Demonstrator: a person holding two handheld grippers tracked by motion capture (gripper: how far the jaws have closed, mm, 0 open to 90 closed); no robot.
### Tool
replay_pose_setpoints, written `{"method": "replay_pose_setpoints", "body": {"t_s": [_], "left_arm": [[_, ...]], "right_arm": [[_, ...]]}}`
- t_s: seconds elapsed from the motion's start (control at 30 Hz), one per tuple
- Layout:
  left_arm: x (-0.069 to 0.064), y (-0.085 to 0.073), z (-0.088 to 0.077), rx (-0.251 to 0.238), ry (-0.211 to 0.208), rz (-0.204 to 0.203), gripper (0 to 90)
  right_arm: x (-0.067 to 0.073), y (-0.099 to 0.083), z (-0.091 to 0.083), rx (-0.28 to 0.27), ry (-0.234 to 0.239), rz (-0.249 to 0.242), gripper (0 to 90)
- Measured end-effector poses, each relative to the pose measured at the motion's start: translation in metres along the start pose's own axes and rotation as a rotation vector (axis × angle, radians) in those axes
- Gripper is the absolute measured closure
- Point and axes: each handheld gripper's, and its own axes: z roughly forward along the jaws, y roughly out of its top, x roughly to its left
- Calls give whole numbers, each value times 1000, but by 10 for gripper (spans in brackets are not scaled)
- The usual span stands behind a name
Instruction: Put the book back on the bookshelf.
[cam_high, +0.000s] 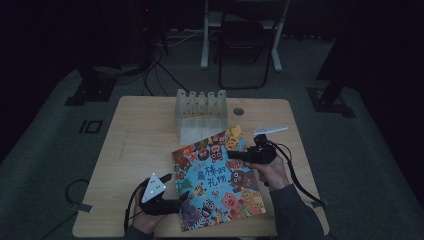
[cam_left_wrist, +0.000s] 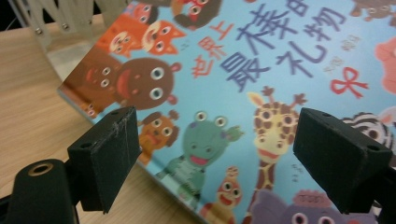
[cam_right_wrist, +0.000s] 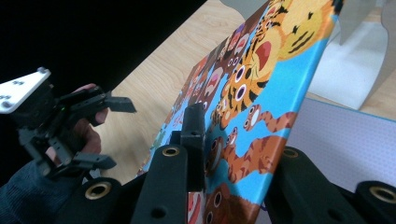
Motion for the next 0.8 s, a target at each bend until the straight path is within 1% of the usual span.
{"method": "replay_pose_setpoints", "body": {"t_s": [0.03,0.2,0.23,0.27,0.3,0.33,0.43,0.57,0.73,0.77,0.8], "left_arm": [[2,0,0,4,0,-5,146],[11,-2,1,14,-3,-37,147],[12,-3,1,20,-8,-43,150],[14,-3,2,24,-12,-49,150],[18,-3,3,37,-19,-49,160],[18,-3,3,37,-19,-49,161],[24,-3,5,46,-23,-62,161],[33,-3,6,41,-36,-94,161],[49,1,7,13,-61,-149,162],[51,1,7,10,-62,-156,171],[54,1,7,7,-66,-161,171]], "right_arm": [[1,0,-1,-5,5,-14,757],[2,0,-3,-12,15,-30,759],[2,0,-4,-18,18,-41,759],[2,0,-4,-18,18,-41,759],[3,0,-5,-24,24,-52,762],[3,0,-5,-24,24,-52,762],[5,0,-7,-39,38,-71,766],[7,1,-8,-46,44,-89,768],[9,2,-9,-56,52,-106,770],[10,3,-9,-62,56,-119,771],[10,3,-9,-62,56,-119,771]]}}
